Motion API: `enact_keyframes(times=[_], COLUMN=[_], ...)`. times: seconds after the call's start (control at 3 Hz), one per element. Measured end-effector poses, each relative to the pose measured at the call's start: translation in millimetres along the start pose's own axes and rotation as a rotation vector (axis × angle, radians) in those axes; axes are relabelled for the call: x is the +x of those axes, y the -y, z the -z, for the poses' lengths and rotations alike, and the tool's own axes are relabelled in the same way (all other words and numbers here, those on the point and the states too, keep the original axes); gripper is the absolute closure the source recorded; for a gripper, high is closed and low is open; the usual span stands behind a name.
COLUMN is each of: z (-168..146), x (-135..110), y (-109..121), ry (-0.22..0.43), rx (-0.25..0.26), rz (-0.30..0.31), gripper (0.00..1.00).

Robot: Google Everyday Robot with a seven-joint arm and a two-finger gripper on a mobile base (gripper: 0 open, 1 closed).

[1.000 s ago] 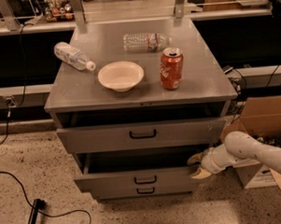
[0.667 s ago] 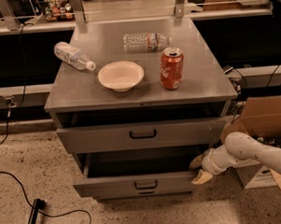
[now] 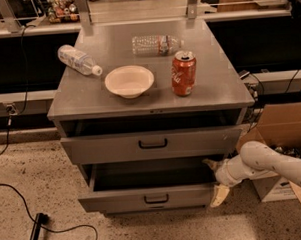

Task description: Open middle drawer

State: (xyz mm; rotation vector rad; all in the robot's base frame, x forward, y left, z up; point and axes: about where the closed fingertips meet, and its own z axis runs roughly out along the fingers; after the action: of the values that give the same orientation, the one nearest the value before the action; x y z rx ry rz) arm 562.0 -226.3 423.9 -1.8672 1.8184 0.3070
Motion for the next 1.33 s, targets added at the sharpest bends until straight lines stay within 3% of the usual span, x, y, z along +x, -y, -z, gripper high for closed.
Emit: enact_keyframes(times=[0.33, 0.67, 1.0, 1.33], z=[-2.2, 7.5, 17.6, 24.3], x=[-1.6, -6.3, -1.0, -7.3], y=[-8.4, -33.1, -57.4, -74.9], ry=[-0.039, -0.052, -0.036, -0.025], rx=[-0.021, -0.065, -0.115, -0.166], rz=[-0.001, -0.021, -0.076, -0.069], gripper=[0.0, 0.0, 0.19, 0.41])
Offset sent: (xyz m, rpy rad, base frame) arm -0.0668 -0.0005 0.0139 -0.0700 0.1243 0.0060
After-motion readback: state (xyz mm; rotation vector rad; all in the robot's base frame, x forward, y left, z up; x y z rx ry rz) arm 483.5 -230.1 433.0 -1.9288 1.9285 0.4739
